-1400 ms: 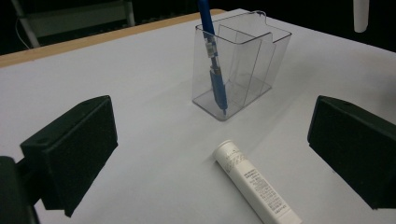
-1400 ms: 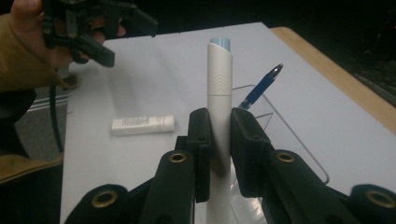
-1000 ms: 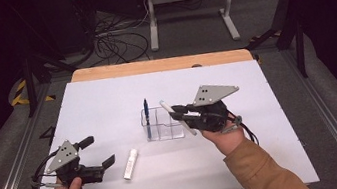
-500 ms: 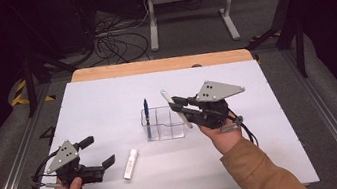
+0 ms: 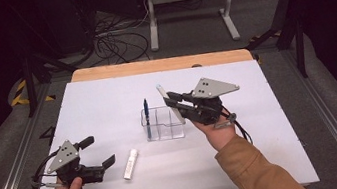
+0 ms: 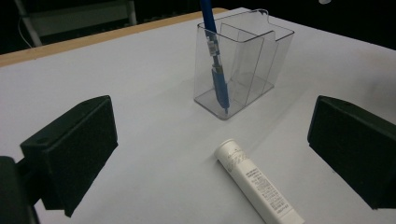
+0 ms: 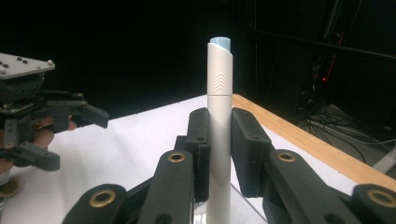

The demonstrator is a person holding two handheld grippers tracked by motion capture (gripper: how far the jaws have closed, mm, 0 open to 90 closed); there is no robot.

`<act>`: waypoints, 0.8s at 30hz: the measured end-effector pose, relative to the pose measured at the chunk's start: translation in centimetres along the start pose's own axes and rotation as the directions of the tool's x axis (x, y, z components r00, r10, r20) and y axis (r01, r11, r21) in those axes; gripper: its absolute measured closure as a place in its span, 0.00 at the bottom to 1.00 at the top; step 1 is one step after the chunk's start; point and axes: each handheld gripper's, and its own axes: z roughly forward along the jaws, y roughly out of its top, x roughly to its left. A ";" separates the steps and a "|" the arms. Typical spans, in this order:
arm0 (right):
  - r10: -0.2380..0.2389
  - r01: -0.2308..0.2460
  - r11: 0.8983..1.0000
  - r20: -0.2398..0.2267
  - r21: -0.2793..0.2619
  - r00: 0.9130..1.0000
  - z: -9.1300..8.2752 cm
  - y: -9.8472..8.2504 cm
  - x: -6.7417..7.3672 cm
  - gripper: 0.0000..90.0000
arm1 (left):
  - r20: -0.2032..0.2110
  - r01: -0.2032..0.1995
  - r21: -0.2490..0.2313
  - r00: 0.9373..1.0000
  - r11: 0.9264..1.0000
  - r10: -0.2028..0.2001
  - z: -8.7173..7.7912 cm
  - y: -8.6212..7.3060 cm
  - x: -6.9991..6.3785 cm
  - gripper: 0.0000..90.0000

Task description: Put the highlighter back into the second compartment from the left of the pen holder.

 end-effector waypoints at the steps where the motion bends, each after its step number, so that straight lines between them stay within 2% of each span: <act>1: 0.005 -0.005 1.000 -0.001 -0.004 1.000 0.2 0.0 0.0 0.87 | 0.000 0.000 -0.001 1.000 1.000 0.000 0.0 0.0 0.0 0.02; 7: 0.029 -0.029 0.999 -0.012 -0.024 1.000 1.4 -0.4 -0.4 0.87 | -0.001 0.001 0.001 1.000 1.000 -0.001 0.0 0.0 0.0 0.02; 15: 0.084 -0.085 0.996 -0.027 -0.040 0.996 3.0 -1.1 -0.8 0.87 | 0.000 -0.003 0.002 1.000 1.000 0.003 0.0 0.0 0.1 0.02; 24: 0.086 -0.087 0.996 -0.021 -0.023 0.996 4.7 -1.9 -0.8 0.87 | 0.001 0.004 0.003 1.000 1.000 -0.004 0.0 -0.1 0.1 0.02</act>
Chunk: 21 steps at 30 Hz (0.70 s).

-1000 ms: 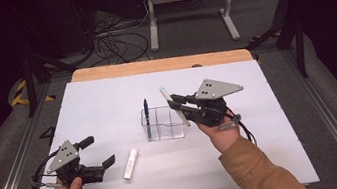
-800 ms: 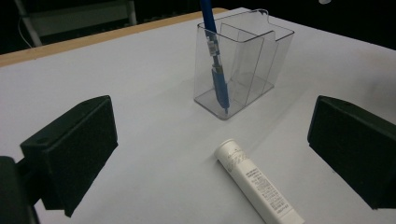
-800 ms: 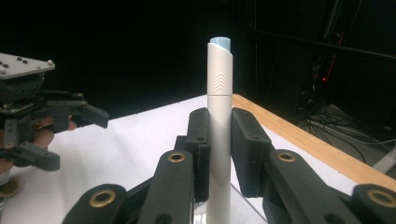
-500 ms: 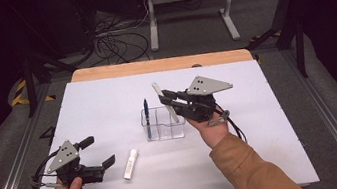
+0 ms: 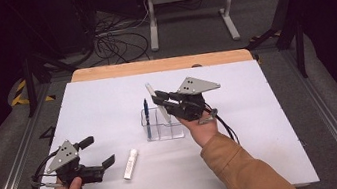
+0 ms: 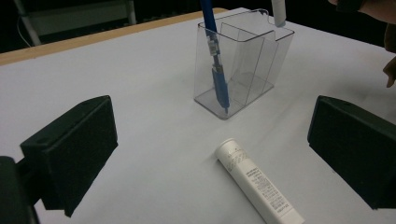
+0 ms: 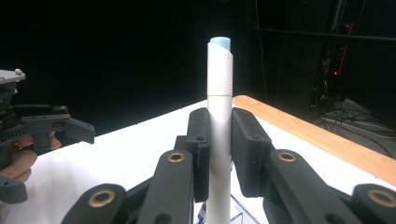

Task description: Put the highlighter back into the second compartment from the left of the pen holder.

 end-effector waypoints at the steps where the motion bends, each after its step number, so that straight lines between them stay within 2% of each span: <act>1: 0.001 -0.001 1.000 -0.004 -0.001 1.000 0.1 -0.1 0.0 0.87 | -0.001 -0.005 0.001 1.000 1.000 0.005 0.0 0.0 0.0 0.02; 5: 0.003 -0.003 1.000 -0.014 -0.003 1.000 0.5 -0.4 0.2 0.87 | -0.001 -0.005 0.000 1.000 1.000 0.005 0.0 0.0 0.0 0.02; 7: -0.009 0.009 1.000 -0.007 0.002 1.000 0.7 -0.5 0.2 0.87 | 0.000 -0.001 -0.001 1.000 1.000 0.001 0.0 0.0 0.0 0.02; 20: -0.007 0.006 1.000 0.020 0.025 1.000 0.7 -1.1 -0.3 0.86 | -0.001 -0.006 0.000 1.000 1.000 0.006 0.0 0.0 0.0 0.02; 21: -0.011 0.011 1.000 0.020 0.026 1.000 0.7 -1.1 -0.3 0.83 | 0.000 -0.006 0.000 1.000 1.000 0.006 0.0 0.0 0.0 0.02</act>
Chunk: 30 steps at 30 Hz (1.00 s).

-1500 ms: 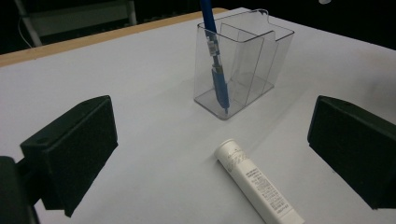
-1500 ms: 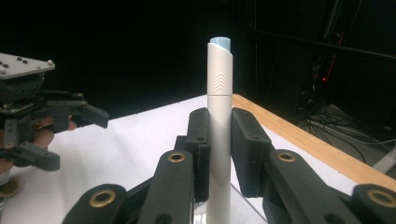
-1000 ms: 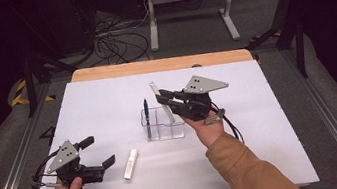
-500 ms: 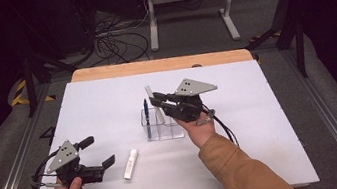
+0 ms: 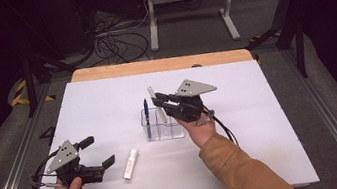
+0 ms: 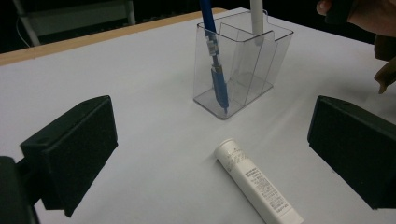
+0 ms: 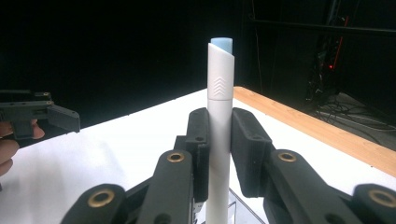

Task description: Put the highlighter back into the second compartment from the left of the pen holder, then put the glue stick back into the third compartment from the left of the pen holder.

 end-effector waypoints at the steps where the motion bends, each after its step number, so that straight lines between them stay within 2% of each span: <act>1: -0.001 0.001 1.000 -0.003 0.000 1.000 0.0 0.0 0.0 0.72 | 0.002 0.004 0.000 1.000 1.000 -0.004 0.0 0.0 0.0 0.02; 2: 0.009 -0.009 1.000 -0.003 0.001 1.000 -0.1 0.1 0.0 0.60 | 0.002 0.004 0.000 1.000 1.000 -0.004 0.0 0.0 0.0 0.02; 3: 0.015 -0.015 1.000 0.001 -0.004 1.000 -0.2 0.2 0.0 0.52 | 0.001 -0.001 0.000 1.000 1.000 0.001 0.0 0.0 0.0 0.02; 7: 0.001 0.000 1.000 0.032 -0.018 0.999 -1.0 0.7 0.1 0.35 | 0.004 0.007 0.004 1.000 1.000 -0.007 0.0 0.0 0.0 0.02; 10: 0.020 -0.020 0.999 0.008 -0.044 1.000 -1.8 1.1 0.0 0.24 | 0.001 0.002 0.004 1.000 1.000 -0.002 0.0 0.0 0.0 0.02; 14: 0.028 -0.027 0.999 0.012 -0.047 1.000 -2.7 1.5 -0.2 0.21 | 0.000 0.007 0.002 1.000 1.000 -0.007 0.1 0.0 0.0 0.02; 18: 0.022 -0.021 0.999 0.017 -0.028 1.000 -3.1 1.5 -0.3 0.20 | -0.001 0.006 0.004 1.000 1.000 -0.006 0.1 -0.1 -0.1 0.02; 21: 0.024 -0.024 0.999 0.004 -0.022 1.000 -3.2 1.5 -0.5 0.20 | -0.003 0.007 0.003 1.000 1.000 -0.007 0.0 -0.1 -0.1 0.02; 30: -0.017 0.017 1.000 0.018 0.002 1.000 -4.6 1.5 -0.6 0.12 | 0.008 0.020 0.018 1.000 1.000 -0.020 0.2 0.0 -0.2 0.01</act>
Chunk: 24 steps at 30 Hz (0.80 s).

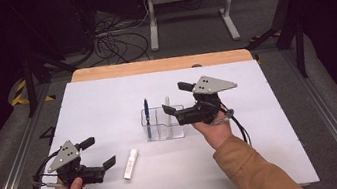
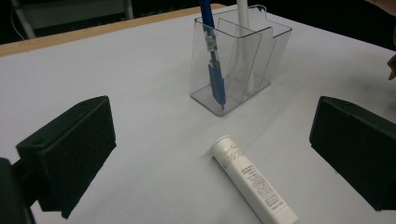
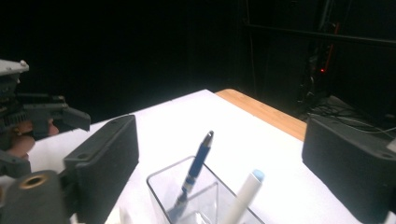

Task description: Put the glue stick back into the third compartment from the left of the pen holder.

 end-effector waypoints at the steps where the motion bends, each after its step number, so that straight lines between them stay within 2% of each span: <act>1: -0.010 0.010 1.000 0.002 0.005 1.000 -0.3 0.0 0.0 0.11 | -0.005 -0.003 0.004 1.000 1.000 0.003 0.0 0.1 -0.1 0.01; 5: -0.038 0.038 0.999 0.018 0.018 0.999 -1.5 -0.1 -0.1 0.09 | 0.002 -0.014 0.000 1.000 1.000 0.014 0.1 0.2 -0.3 0.01; 7: -0.051 0.051 0.998 0.024 0.021 0.998 -2.0 -0.1 -0.1 0.08 | -0.009 -0.022 -0.004 1.000 1.000 0.022 0.2 0.3 -0.4 0.00; 14: -0.059 0.059 0.998 0.030 0.029 0.998 -3.2 -0.3 -0.2 0.07 | -0.014 -0.044 0.003 0.999 0.999 0.044 0.3 0.6 -0.9 0.00; 17: -0.061 0.061 0.998 0.029 0.023 0.998 -3.6 -0.3 -0.2 0.07 | -0.042 -0.062 0.001 0.997 0.998 0.062 0.3 0.6 -1.3 0.01; 24: -0.061 0.060 0.998 0.036 0.019 0.998 -4.2 -0.6 -0.1 0.05 | -0.025 -0.039 0.023 0.999 0.999 0.040 0.2 0.9 -1.3 0.01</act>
